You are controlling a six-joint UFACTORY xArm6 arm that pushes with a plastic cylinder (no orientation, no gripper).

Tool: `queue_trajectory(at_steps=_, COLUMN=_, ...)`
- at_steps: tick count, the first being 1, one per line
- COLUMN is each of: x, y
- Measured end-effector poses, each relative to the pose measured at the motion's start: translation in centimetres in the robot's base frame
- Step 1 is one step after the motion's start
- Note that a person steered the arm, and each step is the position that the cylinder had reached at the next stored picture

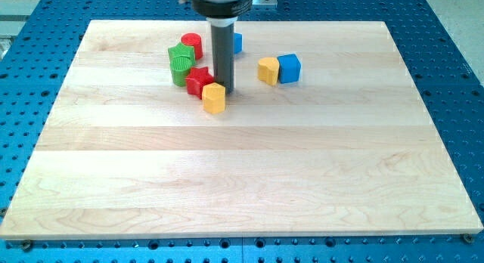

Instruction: Push the red and green blocks in a row

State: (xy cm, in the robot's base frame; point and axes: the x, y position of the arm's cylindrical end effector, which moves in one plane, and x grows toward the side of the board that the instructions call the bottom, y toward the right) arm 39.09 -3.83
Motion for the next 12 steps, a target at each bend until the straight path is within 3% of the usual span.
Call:
queue_trajectory(at_steps=1, x=2.7, y=-3.4)
queue_trajectory(at_steps=2, x=3.9, y=-3.1)
queue_trajectory(at_steps=3, x=4.5, y=-7.6)
queue_trajectory(at_steps=4, x=7.9, y=-8.0)
queue_trajectory(at_steps=5, x=8.2, y=-4.5)
queue_trajectory(at_steps=6, x=8.2, y=0.1)
queue_trajectory(at_steps=9, x=-3.2, y=1.2)
queue_trajectory(at_steps=11, x=0.5, y=-2.4)
queue_trajectory(at_steps=12, x=1.3, y=-1.2)
